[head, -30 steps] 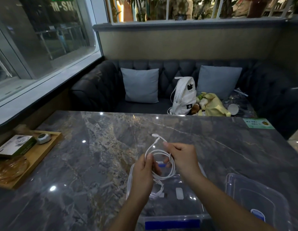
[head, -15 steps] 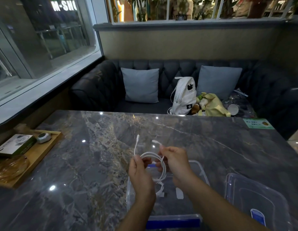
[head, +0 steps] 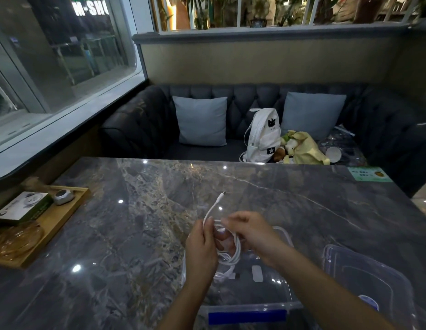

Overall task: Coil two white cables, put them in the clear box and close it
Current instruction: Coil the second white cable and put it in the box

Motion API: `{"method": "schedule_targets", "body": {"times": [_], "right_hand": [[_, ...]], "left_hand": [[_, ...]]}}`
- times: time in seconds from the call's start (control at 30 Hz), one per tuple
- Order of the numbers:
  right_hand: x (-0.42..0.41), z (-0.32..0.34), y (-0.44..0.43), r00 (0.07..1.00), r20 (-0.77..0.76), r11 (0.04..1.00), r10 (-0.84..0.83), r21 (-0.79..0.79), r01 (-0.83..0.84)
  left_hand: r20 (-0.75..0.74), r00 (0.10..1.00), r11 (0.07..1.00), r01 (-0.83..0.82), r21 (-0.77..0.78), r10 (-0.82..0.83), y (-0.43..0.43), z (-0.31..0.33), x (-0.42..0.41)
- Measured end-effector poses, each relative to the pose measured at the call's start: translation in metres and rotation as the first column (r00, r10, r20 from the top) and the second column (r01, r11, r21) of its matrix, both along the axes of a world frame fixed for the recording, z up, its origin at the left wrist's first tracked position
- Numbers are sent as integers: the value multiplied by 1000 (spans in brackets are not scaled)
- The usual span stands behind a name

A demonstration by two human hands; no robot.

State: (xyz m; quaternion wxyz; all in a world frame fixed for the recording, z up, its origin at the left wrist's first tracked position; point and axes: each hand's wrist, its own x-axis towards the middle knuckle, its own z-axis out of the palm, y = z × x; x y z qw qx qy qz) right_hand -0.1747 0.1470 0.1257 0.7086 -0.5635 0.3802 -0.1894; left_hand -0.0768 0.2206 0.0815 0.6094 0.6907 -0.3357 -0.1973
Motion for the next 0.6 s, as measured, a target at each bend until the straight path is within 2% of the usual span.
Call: {"method": "schedule_targets", "body": {"times": [0.07, 0.13, 0.27, 0.4, 0.5, 0.6], "right_hand": [[0, -1, 1, 1000, -15, 979, 15, -201, -18], [-1, -2, 1, 996, -59, 946, 73, -312, -88], [-2, -4, -3, 992, -110, 930, 58, -356, -94], [0, -10, -3, 987, -160, 934, 9, -351, -65], [-1, -12, -3, 977, -213, 922, -6, -378, -77], [-1, -11, -5, 959, -281, 870, -36, -480, -108]], "left_hand": [[9, 1000, 999, 12, 31, -12, 0, 1, 1], [39, 999, 998, 24, 58, -26, 0, 2, 1], [-47, 993, 992, 112, 66, -109, 2, 6, -3], [-56, 985, 978, 168, 119, -163, 0, 7, 0], [-272, 938, 961, 253, 115, -215, 0, 10, 10], [-501, 824, 947, 320, 25, -265, 5, 13, 21]]}}
